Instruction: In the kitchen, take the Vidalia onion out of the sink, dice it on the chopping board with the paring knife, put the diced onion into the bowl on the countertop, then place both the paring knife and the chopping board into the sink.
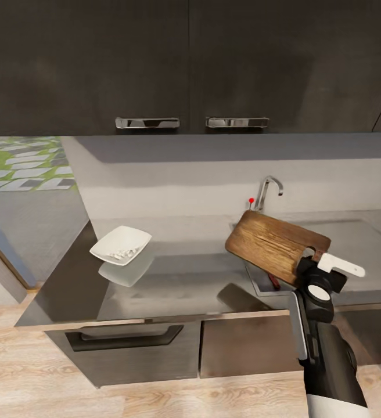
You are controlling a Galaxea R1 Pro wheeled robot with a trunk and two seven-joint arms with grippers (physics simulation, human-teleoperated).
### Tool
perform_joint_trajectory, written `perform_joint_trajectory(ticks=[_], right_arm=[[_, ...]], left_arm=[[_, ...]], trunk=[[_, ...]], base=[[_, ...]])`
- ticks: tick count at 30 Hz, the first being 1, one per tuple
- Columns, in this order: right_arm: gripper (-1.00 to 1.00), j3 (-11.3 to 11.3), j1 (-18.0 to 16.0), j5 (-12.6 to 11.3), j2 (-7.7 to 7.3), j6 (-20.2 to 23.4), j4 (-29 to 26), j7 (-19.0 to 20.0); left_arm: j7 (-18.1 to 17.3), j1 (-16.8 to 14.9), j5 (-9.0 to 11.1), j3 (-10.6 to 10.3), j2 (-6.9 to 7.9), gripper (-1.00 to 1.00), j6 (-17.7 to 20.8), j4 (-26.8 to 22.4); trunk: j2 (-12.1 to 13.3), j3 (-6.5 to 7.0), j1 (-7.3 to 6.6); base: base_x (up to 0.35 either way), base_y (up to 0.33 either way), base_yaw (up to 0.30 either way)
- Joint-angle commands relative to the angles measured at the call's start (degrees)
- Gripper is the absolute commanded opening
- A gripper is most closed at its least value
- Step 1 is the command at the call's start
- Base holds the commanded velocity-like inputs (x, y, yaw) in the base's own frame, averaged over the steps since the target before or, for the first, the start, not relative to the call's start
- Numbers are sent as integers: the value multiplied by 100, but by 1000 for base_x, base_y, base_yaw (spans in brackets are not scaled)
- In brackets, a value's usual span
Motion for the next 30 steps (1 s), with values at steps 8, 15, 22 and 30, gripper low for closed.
perform_joint_trajectory(ticks=[8, 15, 22, 30], right_arm=[[-100, 454, -22, -113, 297, -533, 41, -2366], [-100, 494, -22, -1545, 297, -872, 203, -3027], [-100, 497, -23, -2413, 297, -888, 230, -3050], [-100, 496, -22, -2449, 297, -875, 196, -3062]], left_arm=[[11, 1, -4, 6, -4, 100, -9, -2], [11, 1, -2, 6, -12, 100, -9, 18], [11, 1, 0, 6, -12, 100, -9, 32], [11, 1, 1, 6, -12, 100, -3, 31]], trunk=[[-11, -11, 4], [-11, -11, 4], [-11, -11, 4], [-11, -11, 4]], base=[[0, 0, 0], [15, -17, 0], [193, -196, 0], [231, -222, 0]])
